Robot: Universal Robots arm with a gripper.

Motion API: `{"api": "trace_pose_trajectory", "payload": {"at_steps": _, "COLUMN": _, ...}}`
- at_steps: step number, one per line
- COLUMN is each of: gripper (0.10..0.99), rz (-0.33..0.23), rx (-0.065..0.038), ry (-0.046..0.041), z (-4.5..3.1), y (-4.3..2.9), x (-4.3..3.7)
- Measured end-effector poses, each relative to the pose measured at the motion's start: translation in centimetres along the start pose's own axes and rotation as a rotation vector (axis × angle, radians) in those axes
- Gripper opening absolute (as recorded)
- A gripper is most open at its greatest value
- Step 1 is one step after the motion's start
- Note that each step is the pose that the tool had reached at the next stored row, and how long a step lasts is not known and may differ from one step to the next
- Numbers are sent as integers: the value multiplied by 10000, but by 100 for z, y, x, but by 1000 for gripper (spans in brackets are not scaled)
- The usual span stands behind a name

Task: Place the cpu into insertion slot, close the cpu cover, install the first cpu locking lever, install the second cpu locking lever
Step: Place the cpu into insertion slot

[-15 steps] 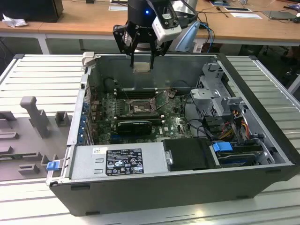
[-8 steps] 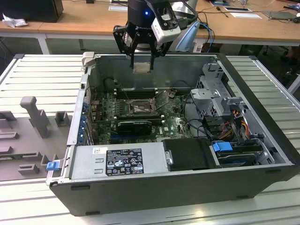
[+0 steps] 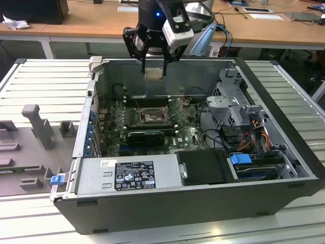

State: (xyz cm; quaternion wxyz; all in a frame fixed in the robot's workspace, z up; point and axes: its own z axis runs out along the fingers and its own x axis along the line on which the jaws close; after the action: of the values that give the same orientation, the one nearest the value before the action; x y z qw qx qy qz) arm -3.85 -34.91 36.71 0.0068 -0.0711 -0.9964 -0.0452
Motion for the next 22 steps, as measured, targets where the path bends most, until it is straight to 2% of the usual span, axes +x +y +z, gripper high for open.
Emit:
{"api": "trace_pose_trajectory", "payload": {"at_steps": 9, "gripper": 529, "rz": 933, "rx": -19, "ry": -83, "z": 2, "y": 0, "x": 0}}
{"api": "trace_pose_trajectory", "payload": {"at_steps": 22, "gripper": 529, "rz": 1975, "rx": -41, "ry": -177, "z": 3, "y": 0, "x": 0}}
